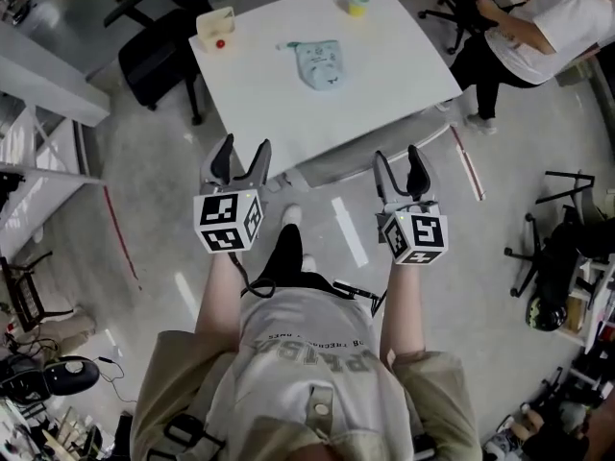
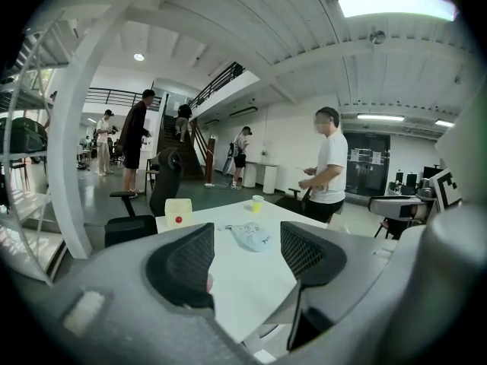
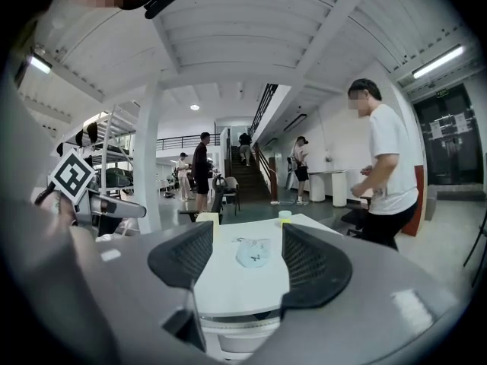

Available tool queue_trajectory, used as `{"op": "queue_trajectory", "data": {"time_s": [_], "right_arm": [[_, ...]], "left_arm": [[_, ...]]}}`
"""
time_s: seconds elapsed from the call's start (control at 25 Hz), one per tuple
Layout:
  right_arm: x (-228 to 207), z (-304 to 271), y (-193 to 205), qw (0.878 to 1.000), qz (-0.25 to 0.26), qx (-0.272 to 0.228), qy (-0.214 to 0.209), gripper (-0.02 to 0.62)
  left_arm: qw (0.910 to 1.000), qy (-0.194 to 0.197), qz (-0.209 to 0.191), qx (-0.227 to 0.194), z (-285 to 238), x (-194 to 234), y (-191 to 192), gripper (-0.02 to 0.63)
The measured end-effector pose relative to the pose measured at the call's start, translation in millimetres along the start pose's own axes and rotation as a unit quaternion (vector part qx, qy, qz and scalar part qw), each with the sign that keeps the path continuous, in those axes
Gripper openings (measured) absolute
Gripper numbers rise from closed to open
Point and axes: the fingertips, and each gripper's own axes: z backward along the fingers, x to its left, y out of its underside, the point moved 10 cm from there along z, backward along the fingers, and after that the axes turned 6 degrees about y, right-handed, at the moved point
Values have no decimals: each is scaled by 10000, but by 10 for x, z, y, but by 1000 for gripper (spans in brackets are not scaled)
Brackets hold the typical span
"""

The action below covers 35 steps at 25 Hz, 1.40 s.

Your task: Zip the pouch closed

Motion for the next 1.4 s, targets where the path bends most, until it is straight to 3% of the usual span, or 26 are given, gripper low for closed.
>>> {"op": "queue_trajectory", "data": {"time_s": [0.36,0.72,1.12,1.4], "right_arm": [[-251,-751,-286,9990,378,122,180,259],[-452,-1184,-445,9966,710,256,315,259],[-647,-1586,-630,9924,1140,453,-46,259],[-953,-1910,-692,9884,1323,610,-424,259]], "left_arm": [[9996,256,-113,46,-831,448,-416,280],[9985,411,-259,231,-1319,823,-580,280],[9973,509,-175,492,-1611,879,-528,279],[9972,332,-136,660,-1798,803,-485,279]]}}
